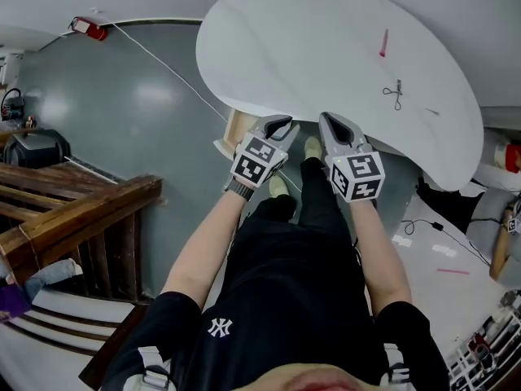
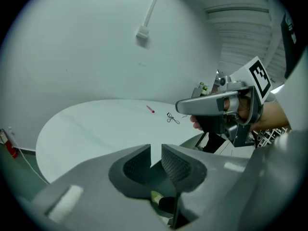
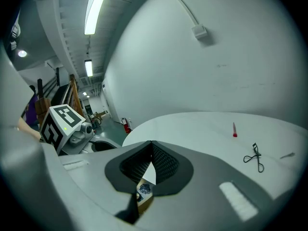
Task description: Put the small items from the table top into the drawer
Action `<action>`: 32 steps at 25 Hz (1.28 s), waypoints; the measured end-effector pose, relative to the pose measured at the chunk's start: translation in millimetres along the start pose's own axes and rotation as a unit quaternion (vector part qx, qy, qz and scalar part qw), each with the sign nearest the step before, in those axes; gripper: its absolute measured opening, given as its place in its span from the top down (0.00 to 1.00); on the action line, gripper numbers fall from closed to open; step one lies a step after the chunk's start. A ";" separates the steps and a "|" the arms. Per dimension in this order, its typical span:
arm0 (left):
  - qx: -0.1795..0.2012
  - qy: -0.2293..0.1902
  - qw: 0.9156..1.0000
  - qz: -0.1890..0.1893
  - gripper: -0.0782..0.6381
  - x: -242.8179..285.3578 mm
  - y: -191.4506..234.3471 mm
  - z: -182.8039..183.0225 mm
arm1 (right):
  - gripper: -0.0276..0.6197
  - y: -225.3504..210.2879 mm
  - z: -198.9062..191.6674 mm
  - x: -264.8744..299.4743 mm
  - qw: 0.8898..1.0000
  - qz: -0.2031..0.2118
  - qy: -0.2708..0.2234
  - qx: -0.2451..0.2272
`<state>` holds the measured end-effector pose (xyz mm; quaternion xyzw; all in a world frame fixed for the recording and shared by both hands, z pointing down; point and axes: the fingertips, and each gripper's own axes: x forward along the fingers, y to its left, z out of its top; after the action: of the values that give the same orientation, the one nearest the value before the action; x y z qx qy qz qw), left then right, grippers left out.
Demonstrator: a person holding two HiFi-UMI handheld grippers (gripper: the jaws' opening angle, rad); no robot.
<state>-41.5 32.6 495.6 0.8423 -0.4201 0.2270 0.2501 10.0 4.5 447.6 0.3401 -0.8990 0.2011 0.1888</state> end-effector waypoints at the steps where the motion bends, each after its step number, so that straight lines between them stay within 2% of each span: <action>1: 0.003 -0.007 1.000 0.000 0.79 0.3 -3.1 8.8 | 0.92 -2.5 4.4 -4.0 1.000 -0.004 -0.003 -0.001; 4: 0.009 -0.029 1.000 0.000 0.82 -0.4 -9.6 31.7 | 0.92 -6.9 16.2 -14.0 1.000 -0.013 -0.012 -0.003; 8: -0.007 -0.055 0.998 -0.010 0.88 0.4 -20.9 60.8 | 0.92 -15.1 27.5 -23.9 0.999 -0.025 -0.020 -0.006; 17: -0.010 -0.096 0.995 -0.031 0.89 22.1 -50.7 118.5 | 0.92 -60.3 41.6 -51.0 0.998 -0.063 -0.025 0.000; 24: -0.010 -0.090 0.994 -0.055 0.89 67.7 -71.2 138.6 | 0.92 -114.4 34.6 -61.3 0.994 -0.101 -0.021 0.019; 32: -0.009 -0.077 0.995 -0.065 0.89 114.8 -81.3 145.4 | 0.92 -204.5 5.1 -67.1 0.984 -0.170 0.017 0.049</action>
<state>112.8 -82.1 432.7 0.8805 -0.3846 0.1408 0.2386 196.4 -102.8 458.9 0.4936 -0.8137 0.2151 0.2188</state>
